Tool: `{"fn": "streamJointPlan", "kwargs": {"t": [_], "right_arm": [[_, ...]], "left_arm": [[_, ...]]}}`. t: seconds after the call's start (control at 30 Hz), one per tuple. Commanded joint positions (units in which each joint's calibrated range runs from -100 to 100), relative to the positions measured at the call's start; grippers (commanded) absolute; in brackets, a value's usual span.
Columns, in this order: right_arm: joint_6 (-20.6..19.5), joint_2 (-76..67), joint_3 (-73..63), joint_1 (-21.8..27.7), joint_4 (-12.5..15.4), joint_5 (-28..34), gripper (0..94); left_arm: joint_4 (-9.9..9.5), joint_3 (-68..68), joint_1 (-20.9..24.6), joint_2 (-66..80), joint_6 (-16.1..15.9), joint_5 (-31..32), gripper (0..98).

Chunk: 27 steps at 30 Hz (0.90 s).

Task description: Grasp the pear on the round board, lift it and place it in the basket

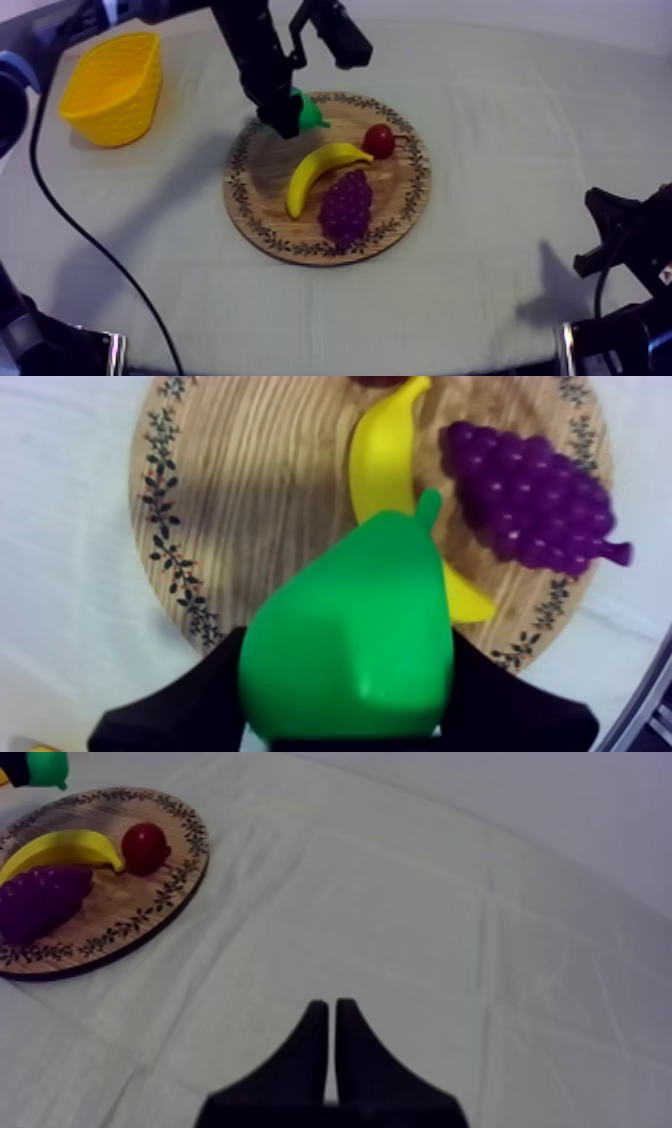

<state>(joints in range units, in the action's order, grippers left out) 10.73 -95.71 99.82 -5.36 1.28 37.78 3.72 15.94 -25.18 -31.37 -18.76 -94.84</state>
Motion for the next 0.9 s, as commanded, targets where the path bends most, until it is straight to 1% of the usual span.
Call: {"fn": "streamJointPlan", "kwargs": {"t": [0.0, 0.17, 0.3, 0.43, 0.63, 0.73, 0.87], "right_arm": [[-0.01, -0.04, -0.05, 0.0, 0.01, 0.04, 0.4], [-0.01, -0.04, -0.05, 0.0, 0.01, 0.04, 0.4], [-0.01, -0.04, -0.05, 0.0, 0.01, 0.04, 0.4], [-0.01, -0.04, -0.05, 0.0, 0.01, 0.04, 0.4], [-0.01, -0.04, -0.05, 0.0, 0.01, 0.04, 0.4], [-0.01, -0.04, -0.05, 0.0, 0.01, 0.04, 0.4], [-0.01, -0.04, -0.05, 0.0, 0.01, 0.04, 0.4]], "left_arm": [[-0.04, 0.47, -0.36, 3.41, 0.31, -1.25, 52.2], [-0.3, 2.24, -1.25, 8.73, 1.32, -4.14, 52.5], [-0.86, 2.41, -1.63, 12.37, 1.94, -4.73, 51.7], [-1.29, 1.53, -0.95, 15.23, 2.22, -4.87, 51.9], [-1.55, -0.68, 2.62, 18.03, 2.05, -4.91, 52.2], [-1.66, -1.76, 5.49, 18.92, 1.97, -4.67, 52.2], [-1.77, -3.01, 10.06, 19.43, 2.61, -4.03, 51.9]]}}
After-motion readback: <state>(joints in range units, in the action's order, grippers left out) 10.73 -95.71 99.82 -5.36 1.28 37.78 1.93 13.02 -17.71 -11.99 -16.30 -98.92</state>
